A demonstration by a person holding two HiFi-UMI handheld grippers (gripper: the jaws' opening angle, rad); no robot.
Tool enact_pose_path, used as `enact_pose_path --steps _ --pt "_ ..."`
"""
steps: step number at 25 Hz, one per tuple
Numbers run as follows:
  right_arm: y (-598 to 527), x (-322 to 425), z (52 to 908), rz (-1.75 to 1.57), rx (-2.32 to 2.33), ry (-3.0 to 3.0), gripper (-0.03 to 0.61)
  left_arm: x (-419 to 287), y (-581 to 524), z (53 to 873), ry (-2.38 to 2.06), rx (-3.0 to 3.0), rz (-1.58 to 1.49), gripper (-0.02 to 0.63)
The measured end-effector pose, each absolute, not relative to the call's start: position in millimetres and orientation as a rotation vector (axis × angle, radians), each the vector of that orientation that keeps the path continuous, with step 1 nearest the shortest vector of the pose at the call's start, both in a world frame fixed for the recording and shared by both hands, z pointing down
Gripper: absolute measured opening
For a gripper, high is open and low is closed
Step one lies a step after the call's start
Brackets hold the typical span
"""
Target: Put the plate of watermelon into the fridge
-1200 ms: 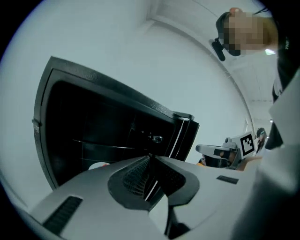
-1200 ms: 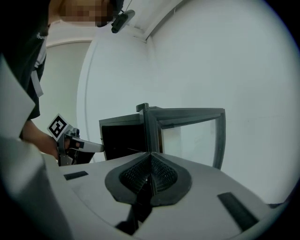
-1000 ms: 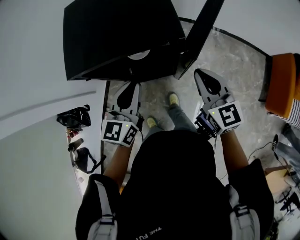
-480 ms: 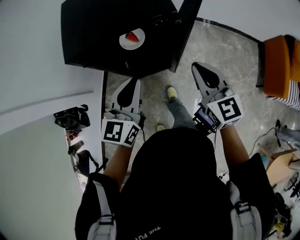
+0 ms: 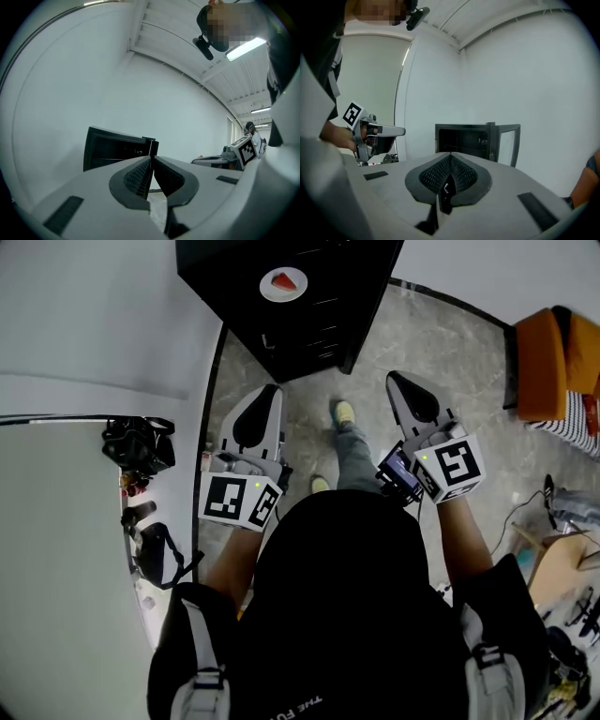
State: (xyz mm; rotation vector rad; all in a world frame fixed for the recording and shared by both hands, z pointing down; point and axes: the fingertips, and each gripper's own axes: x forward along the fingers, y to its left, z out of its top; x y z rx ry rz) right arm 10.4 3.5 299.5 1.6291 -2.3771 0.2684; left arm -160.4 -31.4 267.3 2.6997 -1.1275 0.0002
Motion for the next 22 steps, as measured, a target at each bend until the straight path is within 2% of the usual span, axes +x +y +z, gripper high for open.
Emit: enact_pose_path --steps 11,22 --pt "88 -26 277 0.196 1.666 -2.333 0.008 -215 43 264 -1.114 2.688 -0.005 0.032" --pt "115 -18 272 0.190 1.659 -2.334 0.008 -215 74 264 -1.086 2.700 0.002 0.032"
